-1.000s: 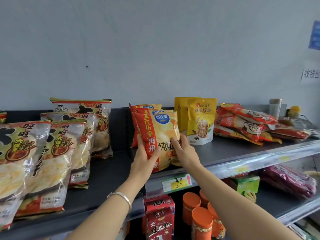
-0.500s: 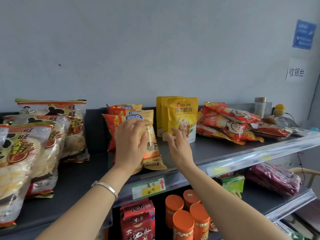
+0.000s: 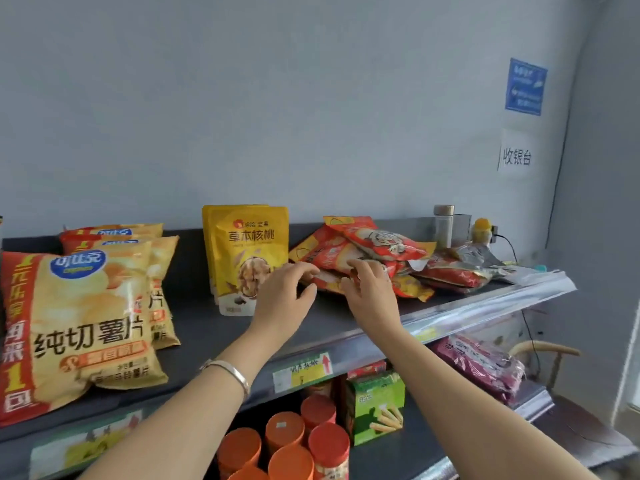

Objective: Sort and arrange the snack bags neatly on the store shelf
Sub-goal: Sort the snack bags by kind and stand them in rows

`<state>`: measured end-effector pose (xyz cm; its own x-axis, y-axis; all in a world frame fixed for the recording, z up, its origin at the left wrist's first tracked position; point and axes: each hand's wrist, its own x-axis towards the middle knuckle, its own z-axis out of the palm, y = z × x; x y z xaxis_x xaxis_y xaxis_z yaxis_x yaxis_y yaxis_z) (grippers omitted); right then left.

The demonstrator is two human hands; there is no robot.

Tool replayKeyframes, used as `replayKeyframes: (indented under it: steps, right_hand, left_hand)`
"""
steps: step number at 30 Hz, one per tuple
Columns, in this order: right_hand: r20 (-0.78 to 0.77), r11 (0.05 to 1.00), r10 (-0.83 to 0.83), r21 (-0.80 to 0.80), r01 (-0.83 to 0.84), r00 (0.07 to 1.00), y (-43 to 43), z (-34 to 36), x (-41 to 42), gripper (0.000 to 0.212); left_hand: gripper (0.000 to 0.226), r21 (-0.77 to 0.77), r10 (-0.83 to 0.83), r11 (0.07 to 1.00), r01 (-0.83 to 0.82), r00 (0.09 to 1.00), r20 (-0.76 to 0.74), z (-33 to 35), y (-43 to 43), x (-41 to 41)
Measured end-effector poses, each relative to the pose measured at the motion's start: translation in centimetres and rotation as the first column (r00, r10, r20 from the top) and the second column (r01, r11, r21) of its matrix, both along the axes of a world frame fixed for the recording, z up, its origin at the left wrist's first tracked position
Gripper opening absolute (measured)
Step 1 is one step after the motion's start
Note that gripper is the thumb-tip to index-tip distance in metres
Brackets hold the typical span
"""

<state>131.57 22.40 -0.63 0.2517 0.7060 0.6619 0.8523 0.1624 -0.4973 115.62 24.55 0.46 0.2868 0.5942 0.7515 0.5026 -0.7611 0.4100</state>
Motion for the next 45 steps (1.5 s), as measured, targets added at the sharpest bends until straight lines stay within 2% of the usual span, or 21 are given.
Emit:
replayKeyframes:
  steps: [5, 11, 19, 23, 27, 29, 31, 35, 39, 42, 45]
  right_hand:
    - [-0.011, 0.994, -0.097, 0.043, 0.097, 0.995, 0.8, 0.5, 5.4, 0.037]
    - [0.0, 0.972, -0.226, 0.072, 0.226, 0.974, 3.6, 1.9, 10.2, 0.039]
    - [-0.021, 0.954, -0.286, -0.097, 0.283, 0.958, 9.4, 4.6, 14.6, 0.043]
    - [-0.04, 0.938, -0.284, -0.217, 0.269, 0.958, 11.5, 5.0, 16.0, 0.052]
    - [0.05, 0.887, -0.302, -0.353, 0.299, 0.952, 13.0, 5.9, 16.7, 0.066]
    - [0.056, 0.86, -0.272, -0.435, 0.269, 0.961, 13.7, 6.8, 17.1, 0.076]
    - [-0.04, 0.853, -0.196, -0.499, 0.15, 0.98, 14.4, 7.5, 17.5, 0.088]
    - [-0.204, 0.851, -0.052, -0.522, -0.063, 0.978, 15.8, 8.0, 18.9, 0.104]
    - [-0.248, 0.852, 0.03, -0.5, -0.154, 0.968, 16.7, 7.6, 19.8, 0.111]
    - [-0.196, 0.895, 0.043, -0.427, -0.125, 0.98, 16.3, 7.0, 19.7, 0.103]
    - [-0.122, 0.947, 0.032, -0.315, -0.069, 0.992, 15.4, 6.5, 19.5, 0.083]
  left_hand:
    - [0.026, -0.179, -0.108, 0.977, 0.117, 0.992, 0.059, 0.3, 1.8, 5.9]
    - [0.034, -0.302, -0.167, 0.928, 0.217, 0.969, 0.183, 1.7, 5.7, 11.9]
    - [0.043, -0.342, -0.167, 0.915, 0.214, 0.973, 0.16, 3.5, 12.5, 16.0]
    - [0.044, -0.34, -0.086, 0.933, 0.119, 0.99, 0.111, 3.2, 15.1, 17.2]
    - [0.048, -0.359, -0.024, 0.933, 0.031, 0.999, 0.025, 2.6, 17.2, 17.8]
    - [0.051, -0.371, -0.021, 0.928, 0.025, 1.0, 0.014, 2.6, 17.9, 17.9]
    - [0.051, -0.365, -0.007, 0.931, 0.001, 1.0, -0.015, 2.6, 18.1, 18.1]
    - [0.052, -0.375, 0.037, 0.926, -0.051, 0.998, -0.046, 2.6, 17.6, 18.1]
    - [0.054, -0.368, 0.158, 0.915, -0.166, 0.986, -0.052, 2.3, 16.8, 18.3]
    - [0.058, -0.397, 0.173, 0.903, -0.164, 0.985, -0.012, 1.9, 15.6, 18.6]
    - [0.08, -0.505, 0.107, 0.863, -0.019, 0.983, 0.146, 1.8, 14.0, 18.7]
